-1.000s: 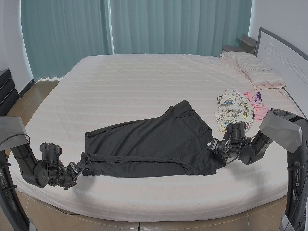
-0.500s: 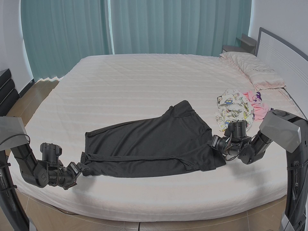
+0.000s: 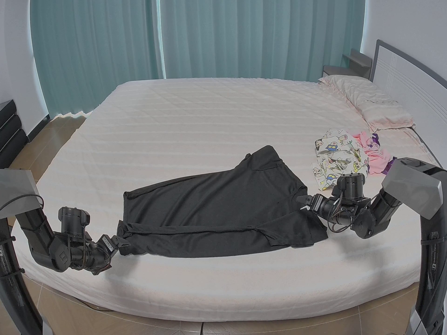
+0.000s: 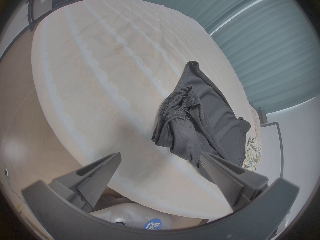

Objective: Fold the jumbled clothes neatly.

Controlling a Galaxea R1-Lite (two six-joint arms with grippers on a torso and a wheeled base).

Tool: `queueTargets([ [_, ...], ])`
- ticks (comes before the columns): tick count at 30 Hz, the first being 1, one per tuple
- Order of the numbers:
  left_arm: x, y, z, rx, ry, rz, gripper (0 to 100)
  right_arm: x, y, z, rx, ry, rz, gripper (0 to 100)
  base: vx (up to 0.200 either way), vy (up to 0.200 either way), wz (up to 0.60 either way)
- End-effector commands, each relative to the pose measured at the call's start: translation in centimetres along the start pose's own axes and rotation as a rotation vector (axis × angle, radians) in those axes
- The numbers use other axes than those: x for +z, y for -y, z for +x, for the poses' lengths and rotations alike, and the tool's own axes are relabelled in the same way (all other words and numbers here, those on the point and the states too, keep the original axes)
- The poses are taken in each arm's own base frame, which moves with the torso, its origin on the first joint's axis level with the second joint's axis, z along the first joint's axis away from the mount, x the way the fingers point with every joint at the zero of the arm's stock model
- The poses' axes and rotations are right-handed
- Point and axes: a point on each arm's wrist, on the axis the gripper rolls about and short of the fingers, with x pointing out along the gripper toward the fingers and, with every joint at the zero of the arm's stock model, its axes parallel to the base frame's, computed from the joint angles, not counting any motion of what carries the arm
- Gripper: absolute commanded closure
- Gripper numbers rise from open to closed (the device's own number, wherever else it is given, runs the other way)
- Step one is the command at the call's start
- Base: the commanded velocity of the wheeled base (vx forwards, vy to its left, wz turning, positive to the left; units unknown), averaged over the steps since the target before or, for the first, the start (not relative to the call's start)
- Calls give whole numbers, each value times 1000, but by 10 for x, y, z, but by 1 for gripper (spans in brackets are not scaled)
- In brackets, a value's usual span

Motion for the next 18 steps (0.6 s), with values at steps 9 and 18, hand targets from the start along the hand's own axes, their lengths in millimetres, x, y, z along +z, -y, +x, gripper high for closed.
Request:
queueTargets([
  [9,4,4,-1,-21,14,-74,0,-4,-7,-77,-90,19,263,0,22,0,0],
  [18,4,4,0,-18,15,-75,0,-43,11,-102,-70,-26,321,0,200,0,0],
])
